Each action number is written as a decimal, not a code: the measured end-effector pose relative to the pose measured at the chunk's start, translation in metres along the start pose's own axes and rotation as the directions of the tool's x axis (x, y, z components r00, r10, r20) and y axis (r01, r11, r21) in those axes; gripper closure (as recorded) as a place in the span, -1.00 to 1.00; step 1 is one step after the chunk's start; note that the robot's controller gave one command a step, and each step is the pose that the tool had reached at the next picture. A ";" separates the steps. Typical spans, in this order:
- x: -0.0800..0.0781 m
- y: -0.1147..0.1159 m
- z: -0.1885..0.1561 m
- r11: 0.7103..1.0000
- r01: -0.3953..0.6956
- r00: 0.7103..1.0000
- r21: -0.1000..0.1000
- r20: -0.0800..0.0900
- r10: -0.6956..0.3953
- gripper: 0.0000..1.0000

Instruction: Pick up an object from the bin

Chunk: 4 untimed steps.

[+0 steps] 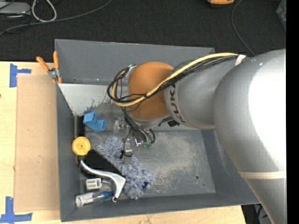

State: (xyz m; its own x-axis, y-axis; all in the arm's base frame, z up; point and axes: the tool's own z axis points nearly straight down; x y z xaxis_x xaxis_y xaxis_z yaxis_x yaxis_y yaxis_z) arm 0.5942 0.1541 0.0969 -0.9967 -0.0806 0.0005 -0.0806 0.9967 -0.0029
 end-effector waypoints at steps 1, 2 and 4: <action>0.003 -0.020 0.027 0.994 -0.110 0.994 -0.003 0.009 0.110 -1.00; 0.016 -0.016 0.026 1.000 -0.027 1.000 -0.001 0.002 0.027 1.00; 0.019 -0.017 0.006 1.000 -0.029 1.000 0.000 -0.009 0.029 1.00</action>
Offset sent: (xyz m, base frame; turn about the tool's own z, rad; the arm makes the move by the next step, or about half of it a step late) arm -0.0157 -0.0178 -0.0269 0.0254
